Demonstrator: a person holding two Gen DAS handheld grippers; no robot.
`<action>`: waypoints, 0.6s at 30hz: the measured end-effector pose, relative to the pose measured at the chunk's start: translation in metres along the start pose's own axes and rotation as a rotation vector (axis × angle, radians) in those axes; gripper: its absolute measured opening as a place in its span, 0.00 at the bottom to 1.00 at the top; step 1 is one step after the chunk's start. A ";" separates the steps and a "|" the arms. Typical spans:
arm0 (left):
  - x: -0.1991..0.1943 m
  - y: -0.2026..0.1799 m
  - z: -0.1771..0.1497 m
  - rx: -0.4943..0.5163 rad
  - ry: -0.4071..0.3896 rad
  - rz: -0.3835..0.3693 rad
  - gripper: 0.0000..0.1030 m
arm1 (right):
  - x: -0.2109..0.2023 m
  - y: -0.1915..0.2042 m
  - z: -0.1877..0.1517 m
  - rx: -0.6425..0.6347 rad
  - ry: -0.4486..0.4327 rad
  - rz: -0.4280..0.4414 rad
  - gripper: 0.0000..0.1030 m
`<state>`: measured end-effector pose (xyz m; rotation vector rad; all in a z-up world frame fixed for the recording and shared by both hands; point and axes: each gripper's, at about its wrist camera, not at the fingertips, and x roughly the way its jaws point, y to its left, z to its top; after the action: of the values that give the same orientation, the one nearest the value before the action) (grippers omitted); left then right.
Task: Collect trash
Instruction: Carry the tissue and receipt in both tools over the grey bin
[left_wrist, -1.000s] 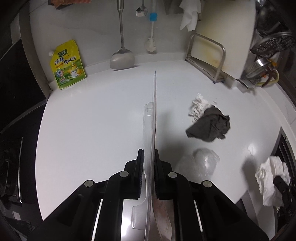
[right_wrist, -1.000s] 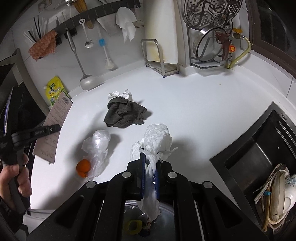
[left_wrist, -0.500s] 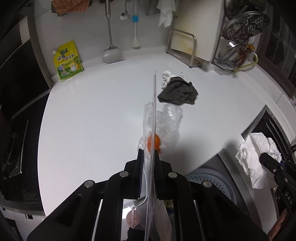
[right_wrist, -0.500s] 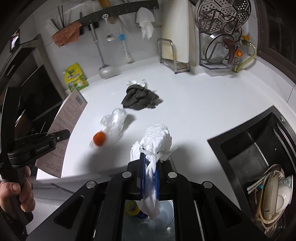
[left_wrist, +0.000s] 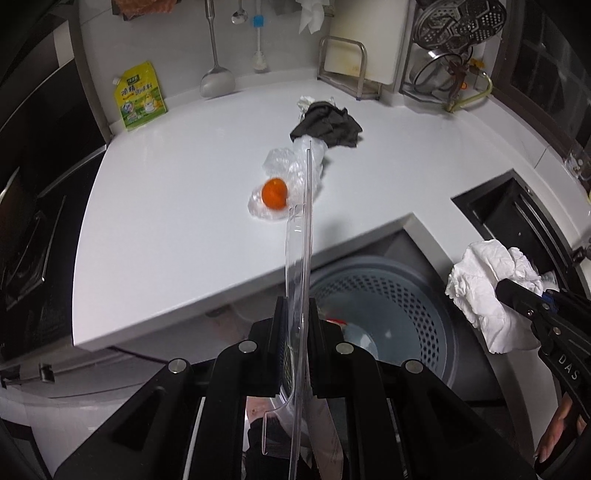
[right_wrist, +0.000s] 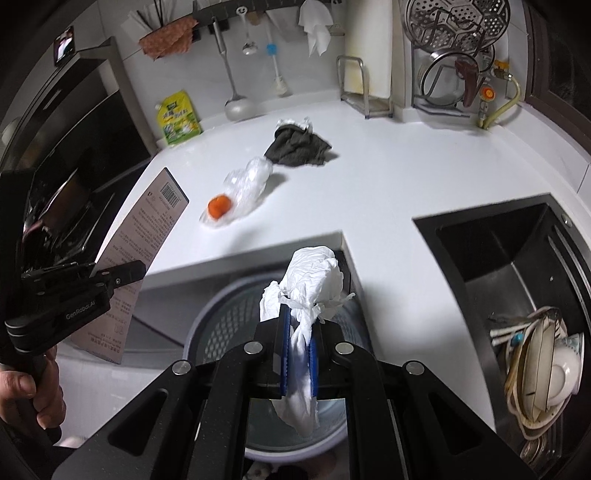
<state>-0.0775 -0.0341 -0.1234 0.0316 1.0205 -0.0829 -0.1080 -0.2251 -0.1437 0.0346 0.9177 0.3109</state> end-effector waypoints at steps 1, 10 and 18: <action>0.000 -0.002 -0.004 0.001 0.005 0.001 0.11 | 0.000 0.000 -0.005 -0.002 0.009 0.008 0.08; 0.009 -0.020 -0.032 0.018 0.075 -0.009 0.11 | 0.005 -0.002 -0.028 -0.015 0.051 0.038 0.08; 0.027 -0.032 -0.045 0.026 0.152 -0.027 0.11 | 0.015 -0.007 -0.041 -0.005 0.094 0.051 0.08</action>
<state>-0.1042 -0.0650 -0.1700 0.0481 1.1721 -0.1197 -0.1298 -0.2320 -0.1818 0.0393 1.0099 0.3650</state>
